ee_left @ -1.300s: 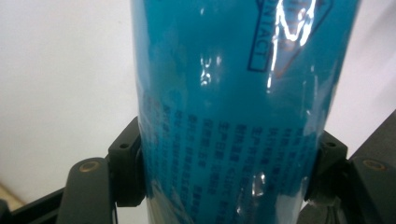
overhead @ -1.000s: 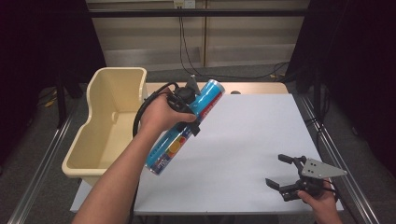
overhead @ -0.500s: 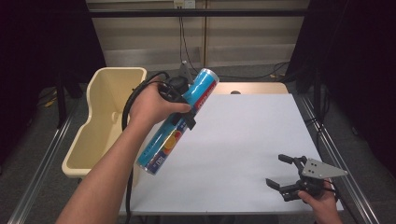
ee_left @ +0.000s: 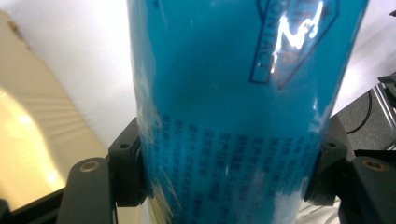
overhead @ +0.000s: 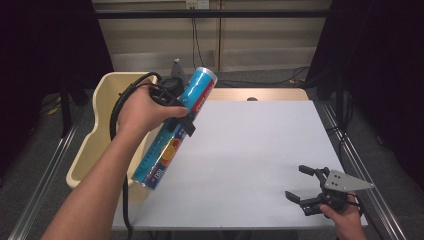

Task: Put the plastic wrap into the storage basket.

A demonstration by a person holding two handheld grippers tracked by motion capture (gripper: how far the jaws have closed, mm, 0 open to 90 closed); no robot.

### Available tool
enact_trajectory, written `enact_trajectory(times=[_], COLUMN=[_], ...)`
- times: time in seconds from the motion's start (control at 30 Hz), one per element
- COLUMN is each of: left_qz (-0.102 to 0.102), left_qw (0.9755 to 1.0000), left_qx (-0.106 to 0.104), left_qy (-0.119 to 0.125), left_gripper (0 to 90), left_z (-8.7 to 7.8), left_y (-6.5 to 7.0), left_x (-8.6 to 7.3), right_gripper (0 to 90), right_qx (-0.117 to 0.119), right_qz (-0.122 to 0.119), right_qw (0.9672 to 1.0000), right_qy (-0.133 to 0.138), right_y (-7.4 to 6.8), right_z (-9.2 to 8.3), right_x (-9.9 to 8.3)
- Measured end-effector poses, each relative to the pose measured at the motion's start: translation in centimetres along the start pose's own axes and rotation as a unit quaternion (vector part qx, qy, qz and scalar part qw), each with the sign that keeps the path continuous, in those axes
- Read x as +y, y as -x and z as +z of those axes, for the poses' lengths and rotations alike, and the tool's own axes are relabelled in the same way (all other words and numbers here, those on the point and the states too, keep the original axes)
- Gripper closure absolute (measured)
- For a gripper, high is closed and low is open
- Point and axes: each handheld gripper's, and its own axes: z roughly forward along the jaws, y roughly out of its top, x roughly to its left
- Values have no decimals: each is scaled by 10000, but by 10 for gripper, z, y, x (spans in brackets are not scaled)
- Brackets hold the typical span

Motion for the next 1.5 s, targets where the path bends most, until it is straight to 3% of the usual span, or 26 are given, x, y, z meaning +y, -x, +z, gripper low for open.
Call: enact_trajectory(times=[0.67,1.0,1.37,1.5], left_qz=[-649,-1094,-1572,-1644], left_qw=[9979,9939,9874,9862], left_qx=[42,114,152,182], left_qy=[25,57,80,30], left_gripper=[320,320,320,319], left_z=[-19,-25,-15,-13], left_y=[-36,-61,-92,-97], left_x=[-38,-58,-75,-77], right_gripper=[42,42,42,42], right_qx=[-22,-18,-2,-8], right_qz=[8,7,7,8], right_qw=[10000,10000,10000,10000], right_qy=[-2,-16,-24,-36], right_y=[0,1,1,1], right_z=[1,1,1,2], right_x=[0,0,-1,-1])
